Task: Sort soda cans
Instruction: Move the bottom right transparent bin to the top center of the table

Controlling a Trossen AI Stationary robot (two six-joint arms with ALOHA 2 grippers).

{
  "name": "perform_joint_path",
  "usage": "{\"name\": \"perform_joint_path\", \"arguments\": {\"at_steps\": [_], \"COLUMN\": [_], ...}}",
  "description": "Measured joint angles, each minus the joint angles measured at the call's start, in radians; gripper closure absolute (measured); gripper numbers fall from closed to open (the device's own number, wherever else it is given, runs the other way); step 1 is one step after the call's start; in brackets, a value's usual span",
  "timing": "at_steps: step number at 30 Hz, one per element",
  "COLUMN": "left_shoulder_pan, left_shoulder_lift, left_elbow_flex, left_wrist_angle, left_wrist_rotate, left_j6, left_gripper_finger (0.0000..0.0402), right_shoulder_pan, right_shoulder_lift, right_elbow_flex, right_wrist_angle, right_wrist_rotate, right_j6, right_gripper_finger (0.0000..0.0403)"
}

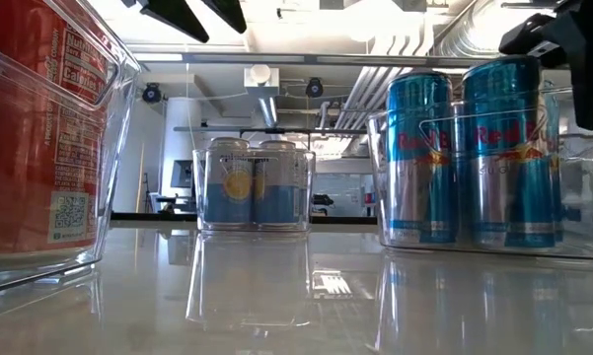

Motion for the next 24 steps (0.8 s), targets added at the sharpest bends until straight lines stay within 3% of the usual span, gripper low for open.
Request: {"name": "perform_joint_path", "arguments": {"at_steps": [10, 24], "left_shoulder_pan": [0.0, 0.0], "left_shoulder_lift": [0.0, 0.0], "left_elbow_flex": [0.0, 0.0], "left_wrist_angle": [0.0, 0.0], "left_wrist_rotate": [0.0, 0.001], "left_j6": [-0.007, -0.009], "left_gripper_finger": [0.0046, 0.0046], "right_shoulder_pan": [-0.05, -0.259], "right_shoulder_lift": [-0.003, -0.062], "right_elbow_flex": [0.001, -0.002], "right_wrist_angle": [-0.064, -0.141], "right_wrist_rotate": [-0.007, -0.065], "right_j6": [-0.192, -0.588], "right_gripper_finger": [0.0395, 0.04]}}
